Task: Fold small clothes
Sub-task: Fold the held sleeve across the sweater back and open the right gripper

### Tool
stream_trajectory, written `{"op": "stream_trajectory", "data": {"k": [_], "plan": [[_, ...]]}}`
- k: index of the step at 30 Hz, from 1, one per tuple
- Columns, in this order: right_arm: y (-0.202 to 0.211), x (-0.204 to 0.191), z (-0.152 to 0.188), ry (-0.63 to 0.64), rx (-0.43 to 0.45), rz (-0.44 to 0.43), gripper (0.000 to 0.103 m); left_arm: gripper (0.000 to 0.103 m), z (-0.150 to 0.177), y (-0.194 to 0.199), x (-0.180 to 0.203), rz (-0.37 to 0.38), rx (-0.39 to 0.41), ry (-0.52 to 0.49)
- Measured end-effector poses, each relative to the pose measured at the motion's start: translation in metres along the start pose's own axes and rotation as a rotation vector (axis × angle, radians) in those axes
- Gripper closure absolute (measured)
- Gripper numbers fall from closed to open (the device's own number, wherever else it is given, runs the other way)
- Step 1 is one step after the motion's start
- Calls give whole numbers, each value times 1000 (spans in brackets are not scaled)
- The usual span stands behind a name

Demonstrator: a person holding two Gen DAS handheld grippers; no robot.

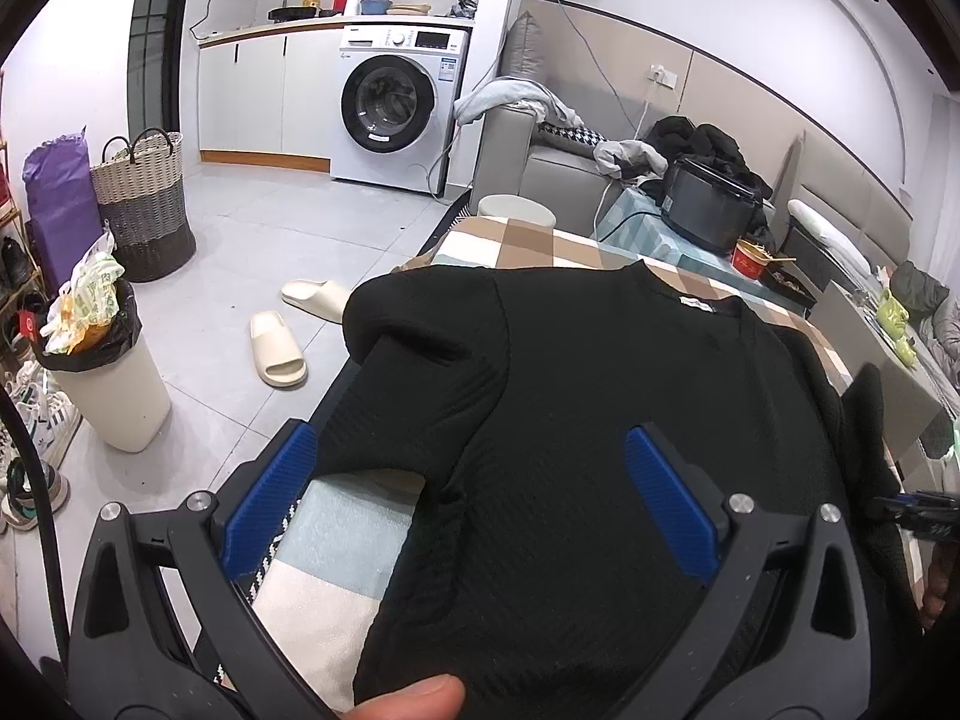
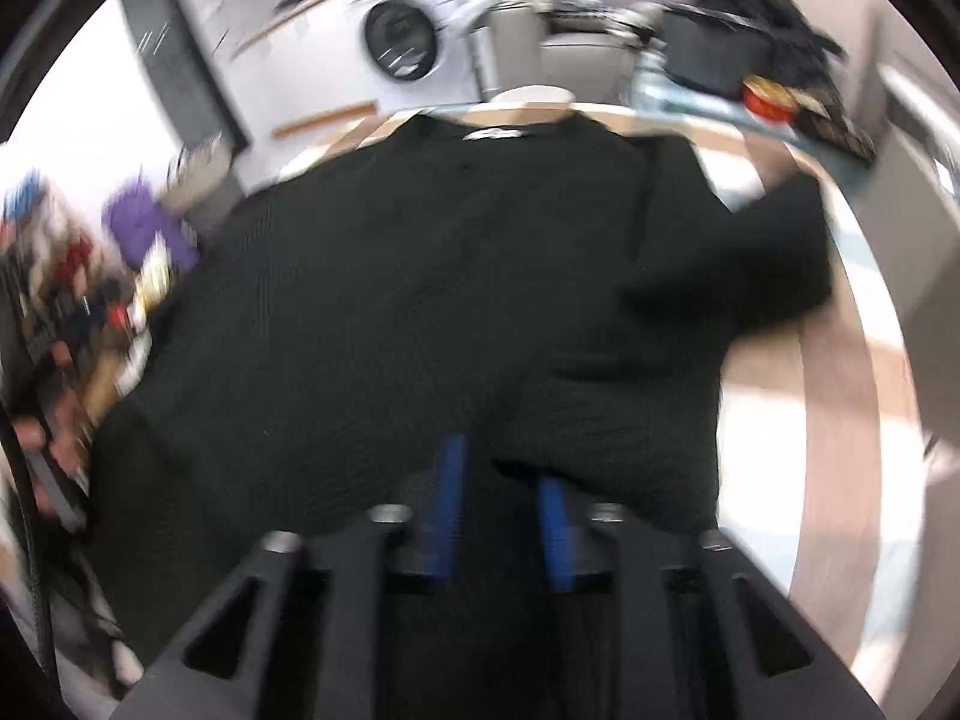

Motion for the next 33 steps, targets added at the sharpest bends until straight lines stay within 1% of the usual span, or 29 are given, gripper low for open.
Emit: {"op": "stream_trajectory", "data": {"k": [1,3,4,5,6,7,8,10,13,14,16,17,18,20,22,23,24,26,27,28,29,30,31,33], "plan": [[8,10,6,-65,25,-10,51,1,0,0,0,4,-2,-2],[21,27,17,-170,65,-16,51,1,1,0,1,8,-3,-5],[28,41,24,-261,86,-26,50,1,1,-1,2,8,-3,-5],[31,51,26,-321,100,-38,50,1,1,-1,2,9,-4,-4],[34,68,32,-428,125,-63,50,1,1,-1,2,11,-6,-2],[36,79,36,-500,141,-73,50,1,1,-2,3,11,-8,-2],[39,96,45,-593,167,-81,50,1,2,-2,4,11,-11,-1],[40,119,53,-729,218,-87,50,1,1,-3,6,12,-12,-4],[40,144,57,-896,259,-111,50,1,1,-3,7,12,-13,-4],[38,150,58,-954,288,-94,50,1,1,-3,7,12,-13,-4],[40,158,58,-1003,326,-60,50,1,0,-2,8,11,-11,-6],[41,161,54,-1013,340,-43,50,1,0,-2,9,11,-9,-9],[45,163,51,-1022,365,-8,50,1,-1,-3,10,11,-7,-11],[55,165,45,-985,372,80,50,1,-3,-3,11,12,-3,-13],[62,169,30,-911,364,172,50,1,-5,-4,12,14,-1,-12],[67,180,27,-888,357,211,50,1,-6,-5,12,16,-1,-10],[69,182,21,-863,359,240,50,1,-7,-5,12,18,-1,-8],[70,179,15,-825,351,263,50,1,-8,-5,12,22,0,-5],[67,182,11,-815,350,258,57,1,-8,-6,12,23,-1,-5],[62,186,5,-792,337,240,76,1,-8,-6,13,23,-2,-5],[64,185,11,-778,327,229,85,1,-8,-6,13,23,-2,-5],[62,184,8,-761,324,219,92,1,-8,-6,13,23,-2,-4],[63,180,4,-733,343,223,94,1,-9,-6,13,21,-2,-4],[70,165,-5,-640,381,223,95,1,-9,-7,12,17,-1,-1]]}}
Point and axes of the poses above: each gripper's, at about its wrist camera, not at the fingertips, and y roughly against the way its jaws point, x to its right, z to its underside, the point moved 2 cm from there along -y, roughly the way its jaws point, and after that the axes turned 12 degrees about y, right-handed, at the moved point
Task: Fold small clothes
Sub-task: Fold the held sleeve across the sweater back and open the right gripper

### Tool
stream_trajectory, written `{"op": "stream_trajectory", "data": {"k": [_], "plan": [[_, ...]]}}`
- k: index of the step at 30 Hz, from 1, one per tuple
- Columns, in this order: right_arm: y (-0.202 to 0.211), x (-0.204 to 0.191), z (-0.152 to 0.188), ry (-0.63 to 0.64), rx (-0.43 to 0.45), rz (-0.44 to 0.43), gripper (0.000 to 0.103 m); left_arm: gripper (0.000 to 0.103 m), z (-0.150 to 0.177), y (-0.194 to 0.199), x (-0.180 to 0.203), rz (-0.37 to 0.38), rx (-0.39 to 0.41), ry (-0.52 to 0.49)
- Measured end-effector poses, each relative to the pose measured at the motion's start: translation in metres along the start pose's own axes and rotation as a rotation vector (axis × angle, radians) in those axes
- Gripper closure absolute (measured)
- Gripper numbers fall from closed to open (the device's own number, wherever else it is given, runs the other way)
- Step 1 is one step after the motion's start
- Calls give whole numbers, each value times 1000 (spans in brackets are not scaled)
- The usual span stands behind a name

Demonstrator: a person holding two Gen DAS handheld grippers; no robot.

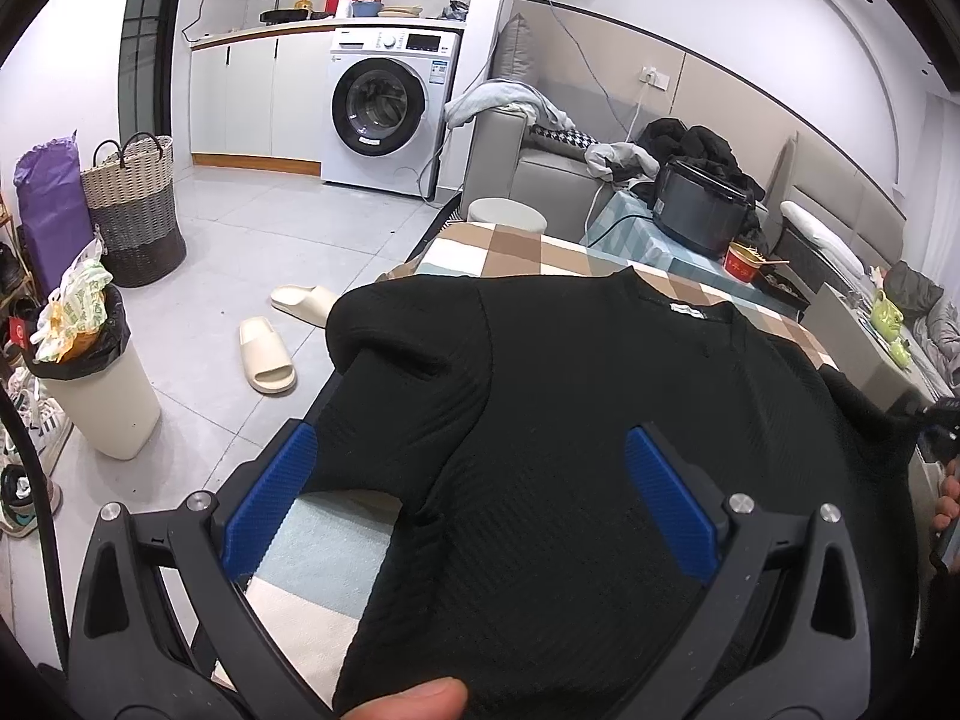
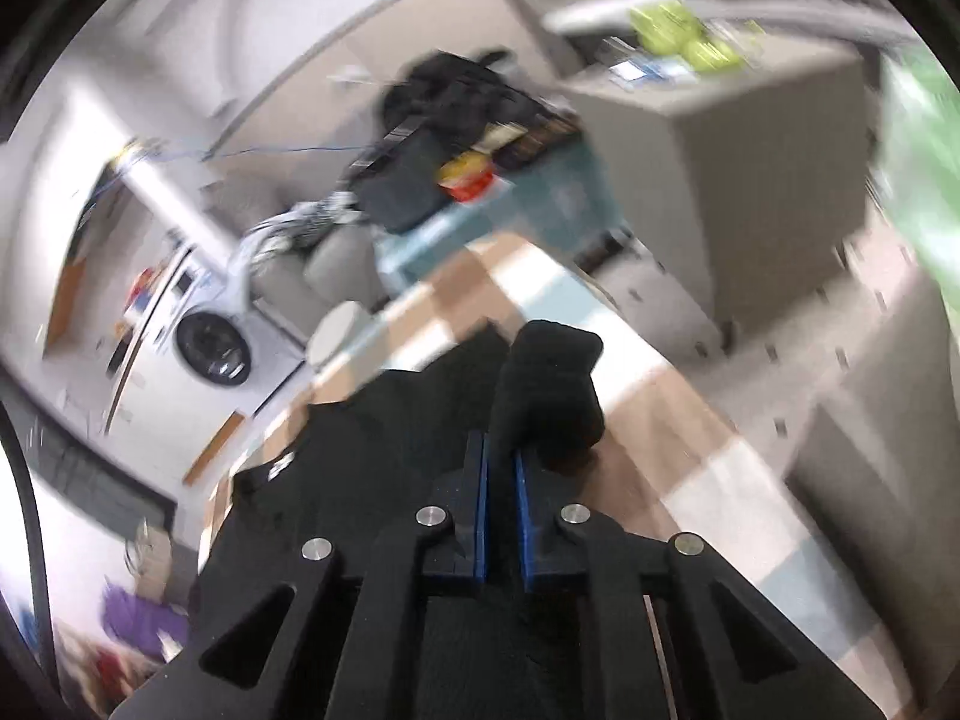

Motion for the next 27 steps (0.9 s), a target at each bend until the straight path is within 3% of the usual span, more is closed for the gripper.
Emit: {"op": "stream_trajectory", "data": {"k": [3,5,6,9,11,15,18,21,24,27], "plan": [[8,-49,1,221,2,-127,95,1,0,-1,-2,-5,-2,1],[6,-89,16,453,-84,-202,94,1,1,-1,-3,-7,-2,-1],[1,-110,32,588,-189,-249,91,1,0,-1,-3,-8,-1,0],[-7,-130,63,748,-324,-251,80,1,0,0,-6,-12,3,6],[-6,-129,74,778,-361,-234,72,1,0,0,-8,-12,3,12],[-5,-110,64,664,-297,-189,63,1,0,-2,-12,-15,-2,22],[-10,-110,67,633,-286,-182,63,1,-2,-8,-19,-12,-19,63],[-22,-128,81,655,-297,-242,63,1,-7,-14,-34,-15,-34,129],[-37,-142,100,725,-412,-242,63,1,-11,-22,-56,-16,-50,213],[-29,-140,101,718,-377,-242,63,1,-15,-35,-86,-15,-85,329]]}}
Point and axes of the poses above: each gripper's, at about its wrist camera, not at the fingertips, and y roughly against the way its jaws point, x to its right, z to its underside, the point moved 2 cm from there along -y, roughly the way its jaws point, and after that the axes turned 12 degrees about y, right-handed, at the moved point
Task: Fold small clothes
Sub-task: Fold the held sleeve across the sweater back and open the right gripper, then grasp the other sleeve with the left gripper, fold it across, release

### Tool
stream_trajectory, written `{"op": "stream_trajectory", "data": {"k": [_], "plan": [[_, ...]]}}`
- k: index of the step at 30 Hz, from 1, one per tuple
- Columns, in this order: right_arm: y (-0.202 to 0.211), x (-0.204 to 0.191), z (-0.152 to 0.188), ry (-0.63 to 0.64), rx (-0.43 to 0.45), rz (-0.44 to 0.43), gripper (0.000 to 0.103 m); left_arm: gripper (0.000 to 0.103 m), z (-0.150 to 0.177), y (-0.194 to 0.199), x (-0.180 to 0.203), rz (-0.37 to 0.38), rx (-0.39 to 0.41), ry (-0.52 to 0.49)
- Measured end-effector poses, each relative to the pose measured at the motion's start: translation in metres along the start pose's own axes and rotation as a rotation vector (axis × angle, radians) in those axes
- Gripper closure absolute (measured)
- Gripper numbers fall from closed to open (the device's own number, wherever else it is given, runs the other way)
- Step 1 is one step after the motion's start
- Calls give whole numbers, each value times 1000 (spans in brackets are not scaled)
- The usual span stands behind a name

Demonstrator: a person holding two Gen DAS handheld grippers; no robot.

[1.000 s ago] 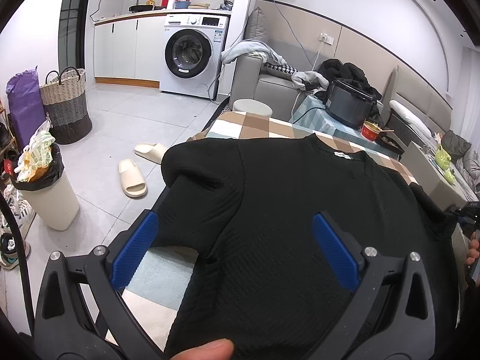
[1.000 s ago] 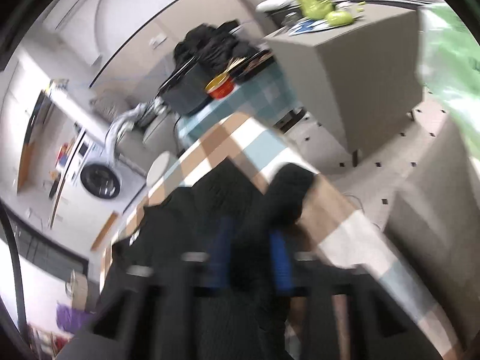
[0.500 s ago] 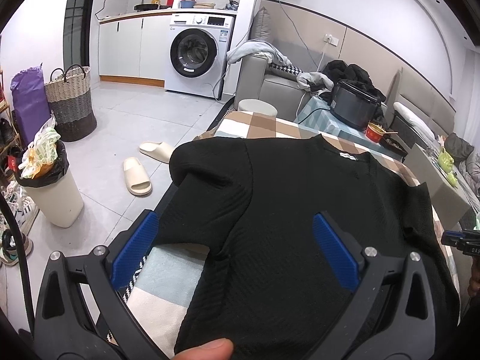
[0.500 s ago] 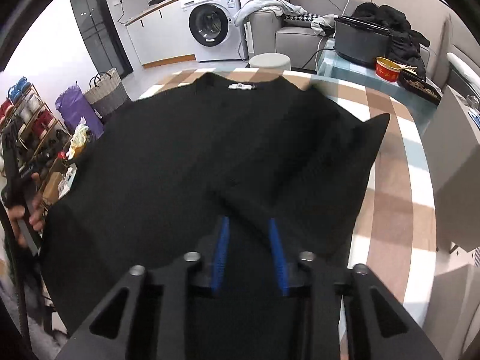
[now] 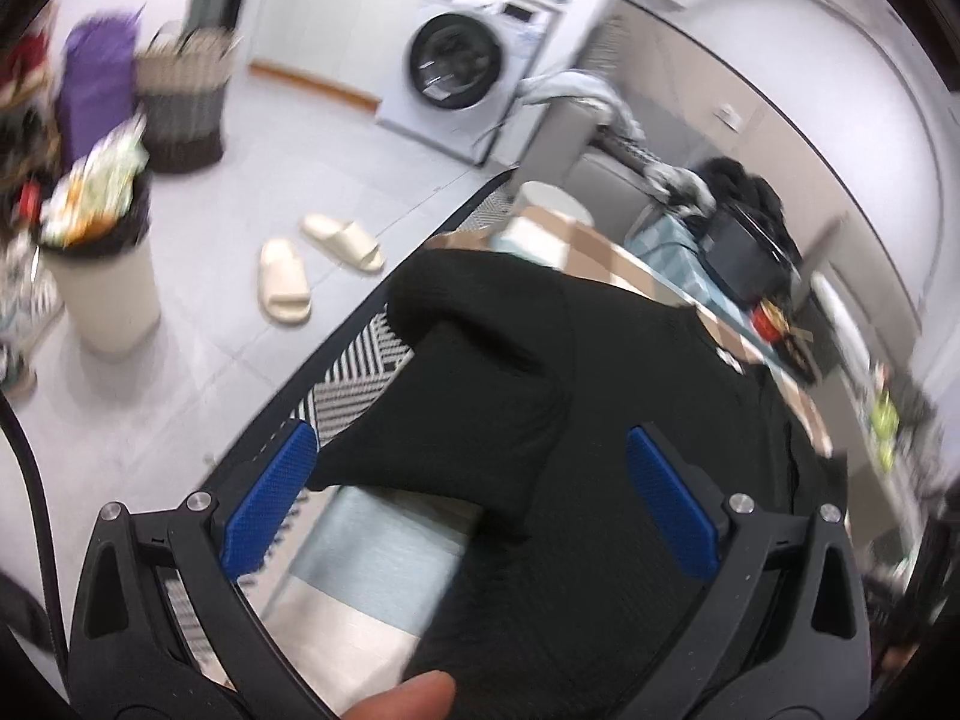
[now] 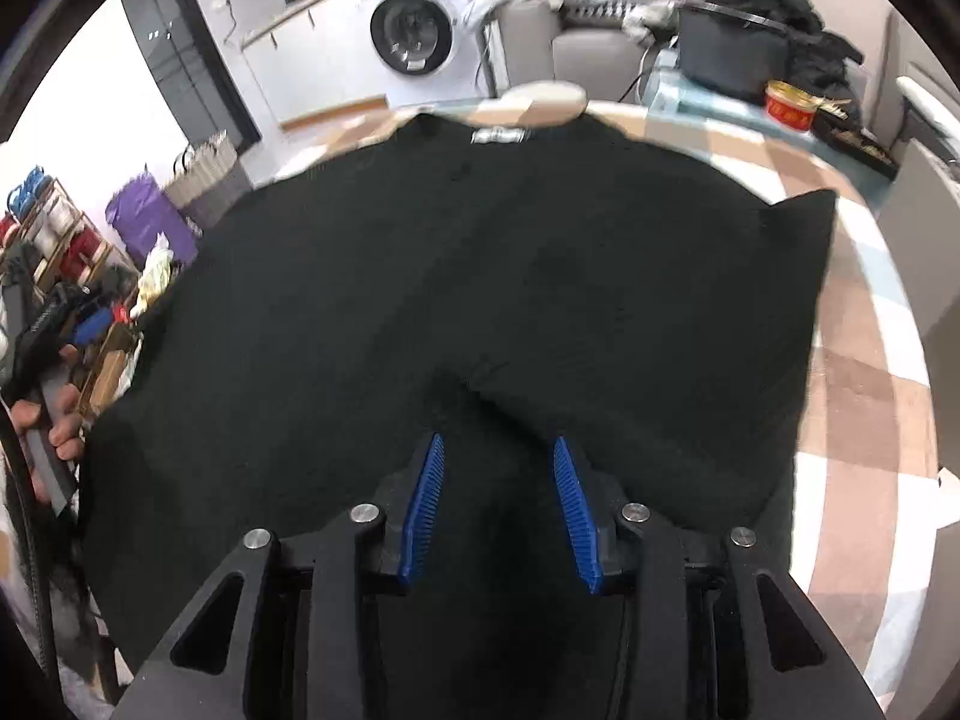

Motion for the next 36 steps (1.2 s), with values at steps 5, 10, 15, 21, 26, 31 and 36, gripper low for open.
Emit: {"op": "stream_trajectory", "data": {"k": [5,10,15,21,26,31,36], "plan": [[24,3,6,-60,68,-3,62,10,-24,-30,-58,70,-125,274],[38,-2,8,-58,87,5,62,11,-29,-59,-98,116,-253,462],[35,-6,10,-55,86,17,62,11,-15,-73,-126,184,-349,606],[32,-8,8,-59,92,17,62,15,-4,-115,-141,157,-440,718],[35,-7,11,-67,100,22,62,64,-16,-117,-123,184,-345,698],[36,-4,15,-87,104,31,62,92,-39,-84,-79,166,-114,478],[36,-5,17,-80,103,29,62,93,-29,-45,53,202,11,-85]]}}
Point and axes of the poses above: each gripper's, at about its wrist camera, not at the fingertips, and y roughly against the way its jaws point, x to its right, z to its underside, the point moved 2 cm from there along -y, roughly the way its jaws point, and after that the axes turned 12 degrees about y, right-handed, at the moved point
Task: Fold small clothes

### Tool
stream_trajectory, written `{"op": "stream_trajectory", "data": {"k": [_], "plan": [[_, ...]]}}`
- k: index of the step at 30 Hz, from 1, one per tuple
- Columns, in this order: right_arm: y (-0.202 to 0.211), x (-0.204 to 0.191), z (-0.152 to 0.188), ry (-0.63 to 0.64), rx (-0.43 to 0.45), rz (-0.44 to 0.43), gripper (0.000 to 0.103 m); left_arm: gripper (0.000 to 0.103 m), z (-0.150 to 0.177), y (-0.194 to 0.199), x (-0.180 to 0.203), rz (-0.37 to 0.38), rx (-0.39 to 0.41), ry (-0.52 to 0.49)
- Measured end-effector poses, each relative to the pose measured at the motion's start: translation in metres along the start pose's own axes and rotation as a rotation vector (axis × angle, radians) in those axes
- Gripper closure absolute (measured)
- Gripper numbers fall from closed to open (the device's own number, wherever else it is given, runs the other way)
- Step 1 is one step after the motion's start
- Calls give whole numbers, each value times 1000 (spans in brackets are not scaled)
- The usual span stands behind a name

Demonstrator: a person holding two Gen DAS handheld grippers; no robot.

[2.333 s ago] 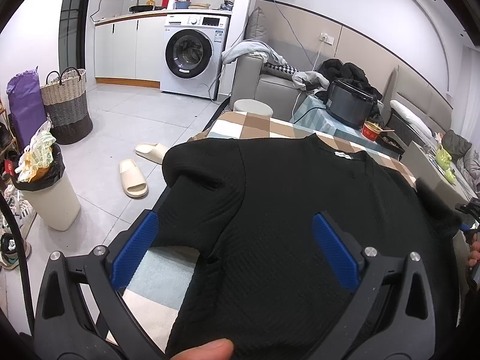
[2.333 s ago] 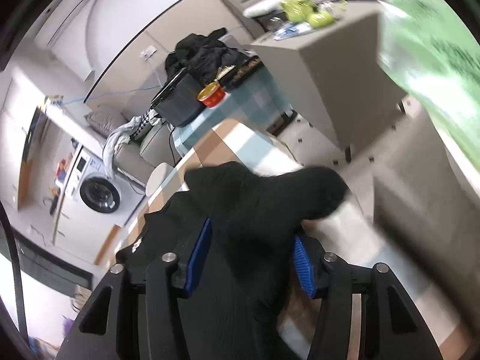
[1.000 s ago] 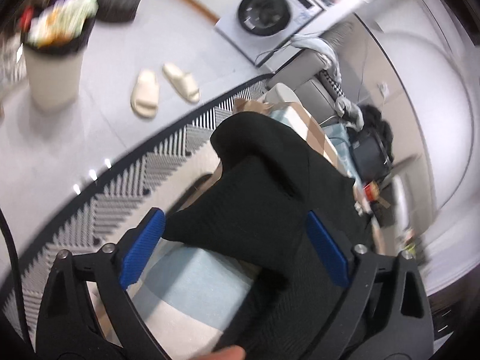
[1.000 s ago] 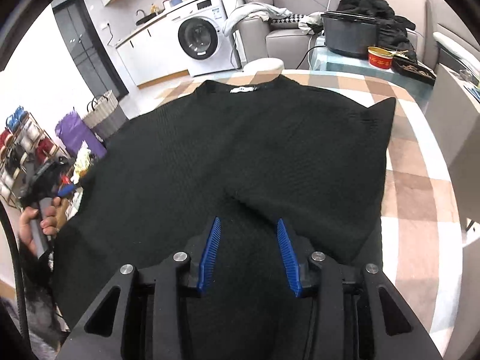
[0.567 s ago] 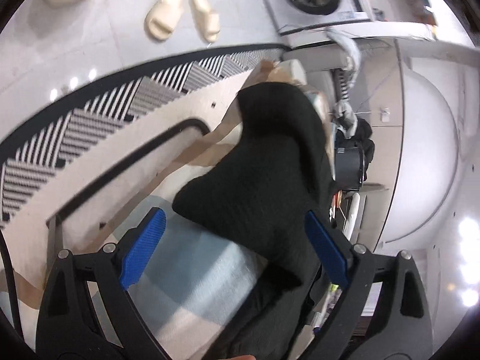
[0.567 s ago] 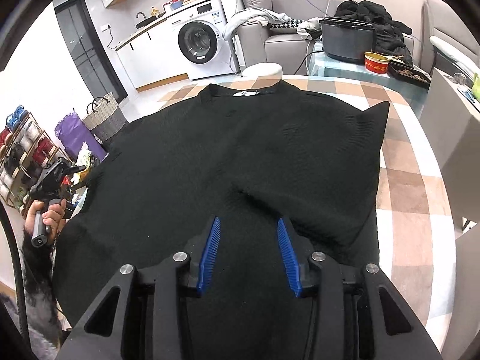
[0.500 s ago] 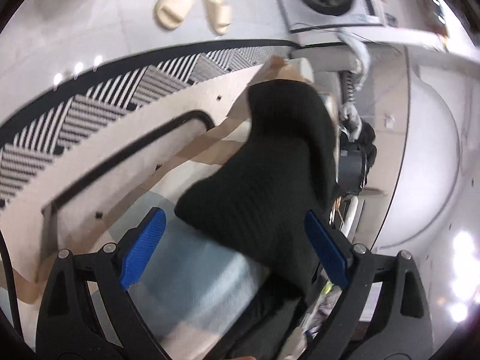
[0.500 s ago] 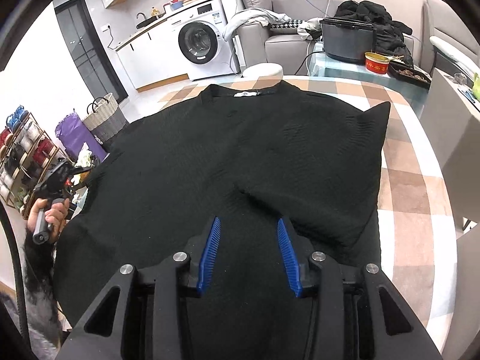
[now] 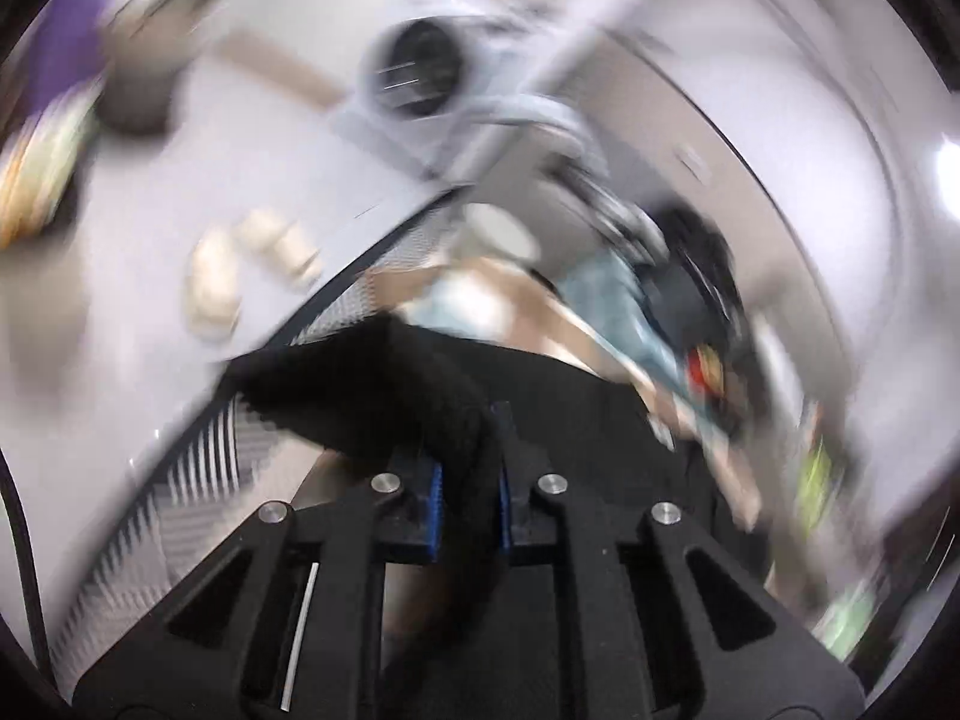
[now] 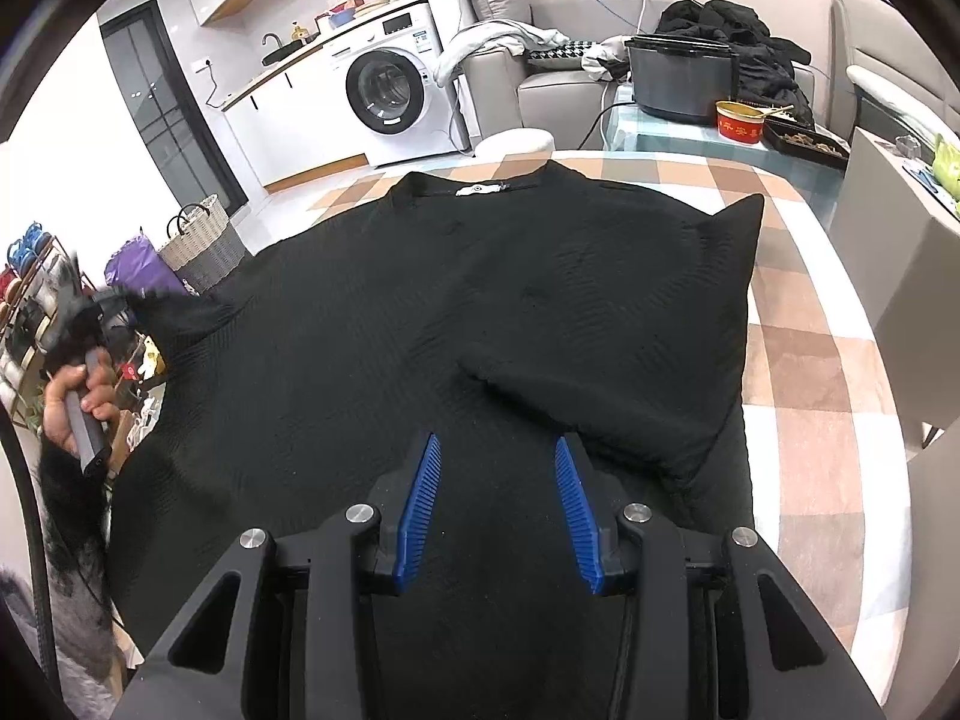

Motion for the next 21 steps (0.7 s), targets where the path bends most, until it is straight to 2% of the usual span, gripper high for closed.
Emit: {"op": "stream_trajectory", "data": {"k": [2,4,5,6,7,10,15,16,18,21], "plan": [[2,1,0,-1,7,-2,62,93,25,-8,59,40,-71,-228],[5,3,0,-1,13,2,62,85,53,-21,99,71,-160,-365],[6,5,1,-4,15,7,62,76,72,-31,115,95,-216,-418],[7,6,1,-8,16,10,62,48,84,-37,123,111,-268,-443],[8,8,2,-14,15,13,62,34,97,-44,129,131,-313,-451],[12,12,6,-25,12,26,62,34,111,-51,120,149,-359,-389],[13,16,9,-33,14,35,62,25,92,-40,75,107,-299,-246],[11,17,8,-36,14,34,62,23,87,-35,66,89,-273,-227],[7,18,5,-36,10,31,62,22,72,-46,49,4,-218,-191],[0,20,0,-41,9,34,62,22,52,-83,31,-75,-228,-163]]}}
Point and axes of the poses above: each gripper's, at about its wrist camera, not at the fingertips, and y roughly against the way its jaws point, x to its right, z to its underside, the point moved 2 cm from there along -y, roughly the way its jaws point, and after that the axes turned 12 degrees about y, right-handed, at the moved point
